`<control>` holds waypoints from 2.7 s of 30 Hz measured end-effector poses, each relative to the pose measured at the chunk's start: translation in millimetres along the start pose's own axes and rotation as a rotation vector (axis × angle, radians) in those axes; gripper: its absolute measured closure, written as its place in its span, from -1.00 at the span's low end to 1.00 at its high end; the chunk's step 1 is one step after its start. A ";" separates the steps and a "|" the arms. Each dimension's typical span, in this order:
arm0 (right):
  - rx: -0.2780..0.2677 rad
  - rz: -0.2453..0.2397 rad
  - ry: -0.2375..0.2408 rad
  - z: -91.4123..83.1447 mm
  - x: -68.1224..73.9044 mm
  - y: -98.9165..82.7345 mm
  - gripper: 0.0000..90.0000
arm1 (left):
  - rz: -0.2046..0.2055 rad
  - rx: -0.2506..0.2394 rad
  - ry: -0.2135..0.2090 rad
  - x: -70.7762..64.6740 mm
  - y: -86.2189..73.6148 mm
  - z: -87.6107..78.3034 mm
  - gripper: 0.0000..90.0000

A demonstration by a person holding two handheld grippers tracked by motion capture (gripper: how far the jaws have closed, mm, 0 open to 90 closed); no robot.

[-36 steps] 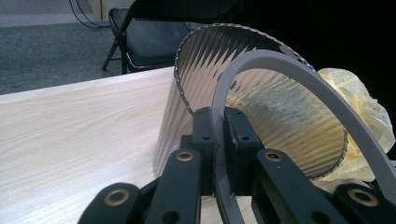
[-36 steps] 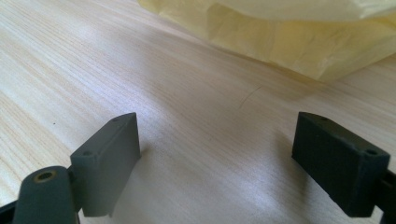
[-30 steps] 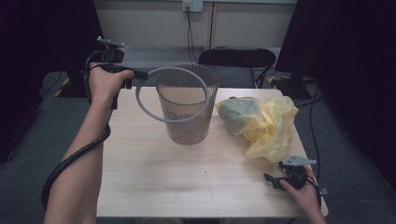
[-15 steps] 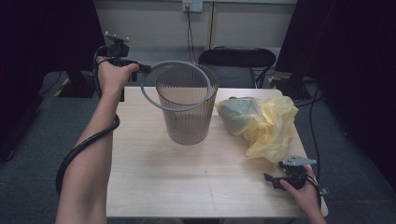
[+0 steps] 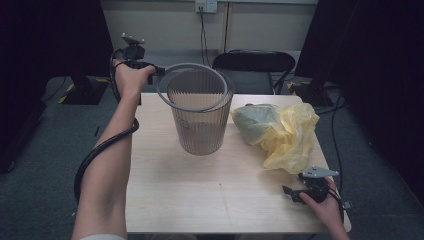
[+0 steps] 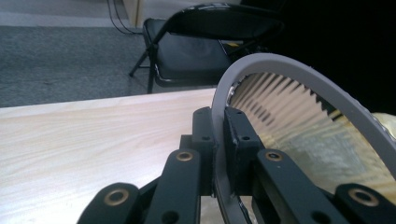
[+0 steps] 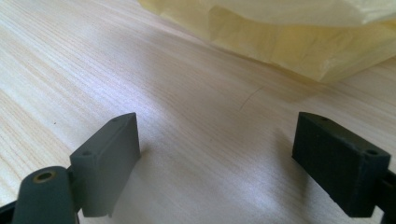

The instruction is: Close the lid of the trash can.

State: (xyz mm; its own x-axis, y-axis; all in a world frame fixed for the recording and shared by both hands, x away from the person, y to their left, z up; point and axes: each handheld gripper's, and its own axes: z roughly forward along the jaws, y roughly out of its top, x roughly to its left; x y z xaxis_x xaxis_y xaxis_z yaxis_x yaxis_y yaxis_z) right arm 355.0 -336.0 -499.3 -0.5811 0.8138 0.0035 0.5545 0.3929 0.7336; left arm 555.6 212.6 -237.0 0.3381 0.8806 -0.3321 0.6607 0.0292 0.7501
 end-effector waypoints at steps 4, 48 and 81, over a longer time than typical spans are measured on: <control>0.000 -0.001 0.001 0.1 -0.1 0.1 -0.69 | -0.008 -0.013 0.009 -1.5 -0.8 5.9 0.86; 0.001 -0.004 0.001 0.2 0.0 0.2 -0.69 | 0.084 -0.058 -0.030 -12.2 -34.4 4.7 -0.57; 0.001 -0.002 0.001 0.2 0.2 0.2 -0.69 | 0.136 -0.044 -0.113 -16.7 -88.4 -41.1 -0.62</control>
State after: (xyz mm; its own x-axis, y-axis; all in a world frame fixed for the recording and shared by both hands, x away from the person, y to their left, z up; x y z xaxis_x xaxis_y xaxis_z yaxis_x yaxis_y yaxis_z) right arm 355.1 -335.7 -499.3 -0.5827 0.8127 0.0024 0.5536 0.3948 0.7332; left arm 464.0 214.8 -274.2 0.4967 0.8194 -0.2862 0.5748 -0.0635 0.8158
